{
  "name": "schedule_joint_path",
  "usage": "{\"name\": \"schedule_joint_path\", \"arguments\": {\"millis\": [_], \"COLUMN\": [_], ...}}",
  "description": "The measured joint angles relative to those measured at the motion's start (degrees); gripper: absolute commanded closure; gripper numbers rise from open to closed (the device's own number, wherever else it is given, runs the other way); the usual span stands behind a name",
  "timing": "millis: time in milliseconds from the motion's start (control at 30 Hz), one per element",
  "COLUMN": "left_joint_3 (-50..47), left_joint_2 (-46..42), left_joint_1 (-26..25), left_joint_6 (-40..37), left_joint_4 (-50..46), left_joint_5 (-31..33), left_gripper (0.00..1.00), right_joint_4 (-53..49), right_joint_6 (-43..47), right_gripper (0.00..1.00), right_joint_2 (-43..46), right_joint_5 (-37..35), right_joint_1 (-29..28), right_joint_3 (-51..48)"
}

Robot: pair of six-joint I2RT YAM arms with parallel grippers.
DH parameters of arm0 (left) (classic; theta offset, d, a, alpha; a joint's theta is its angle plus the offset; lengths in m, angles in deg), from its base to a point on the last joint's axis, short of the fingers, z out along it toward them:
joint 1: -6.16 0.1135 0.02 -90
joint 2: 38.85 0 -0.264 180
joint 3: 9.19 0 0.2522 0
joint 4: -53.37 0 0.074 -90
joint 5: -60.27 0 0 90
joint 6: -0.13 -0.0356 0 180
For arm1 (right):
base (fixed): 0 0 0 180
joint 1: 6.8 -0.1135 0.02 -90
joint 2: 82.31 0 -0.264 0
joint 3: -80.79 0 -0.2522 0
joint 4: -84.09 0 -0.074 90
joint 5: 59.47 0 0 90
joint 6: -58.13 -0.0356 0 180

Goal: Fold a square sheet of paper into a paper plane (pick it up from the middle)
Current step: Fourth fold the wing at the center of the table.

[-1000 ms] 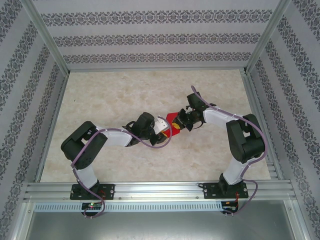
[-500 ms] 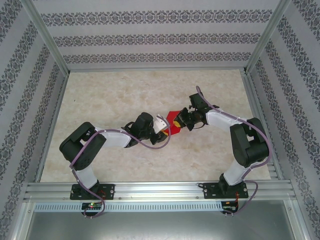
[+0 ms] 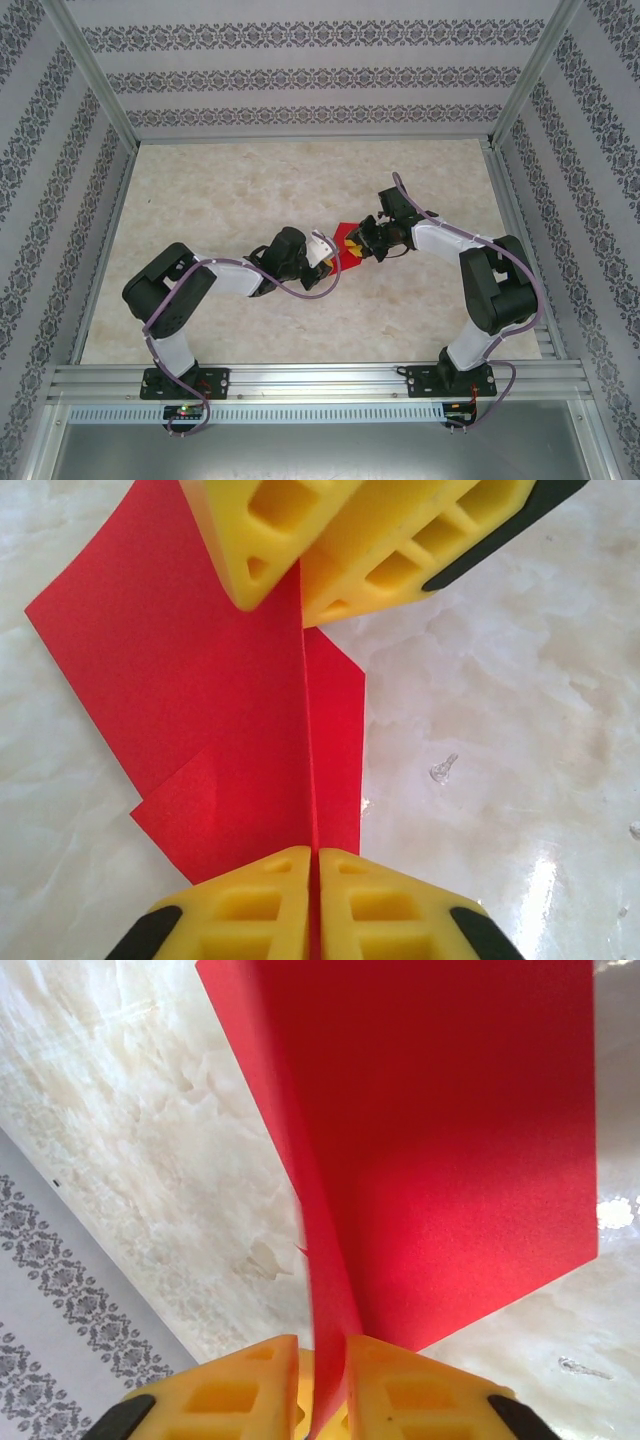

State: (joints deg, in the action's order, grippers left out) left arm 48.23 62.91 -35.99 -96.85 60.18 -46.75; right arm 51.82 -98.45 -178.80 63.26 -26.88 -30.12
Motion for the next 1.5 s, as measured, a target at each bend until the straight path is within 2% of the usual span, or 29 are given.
{"name": "schedule_joint_path", "arguments": {"millis": [233, 467, 633, 1000, 1500], "left_joint_3": [0.0, 0.0, 0.0, -2.3, -2.9], "left_joint_2": [0.4, 0.4, 0.5, 1.4, 1.9], "left_joint_1": [0.0, 0.0, 0.0, 0.6, 1.5], "left_joint_6": [3.1, 13.1, 21.8, 34.7, 40.3], "left_joint_4": [0.0, 0.0, 0.3, 5.8, 7.3], "left_joint_5": [-0.6, -0.6, -0.7, -1.8, -2.6], "left_gripper": [0.97, 0.98, 0.99, 0.99, 0.97], "right_joint_4": [-2.3, -1.7, 1.4, 4.8, 6.3], "right_joint_6": [6.3, 15.0, 19.5, 24.2, 26.5], "right_gripper": [0.65, 0.54, 0.56, 0.63, 0.62], "right_joint_2": [0.0, 3.5, 7.2, 2.5, -3.7], "right_joint_5": [0.0, -1.7, -2.3, -2.6, -2.4], "right_joint_1": [0.0, 1.2, 1.4, -0.6, -0.9], "right_joint_3": [0.0, -2.1, -4.5, -6.2, -3.4]}}
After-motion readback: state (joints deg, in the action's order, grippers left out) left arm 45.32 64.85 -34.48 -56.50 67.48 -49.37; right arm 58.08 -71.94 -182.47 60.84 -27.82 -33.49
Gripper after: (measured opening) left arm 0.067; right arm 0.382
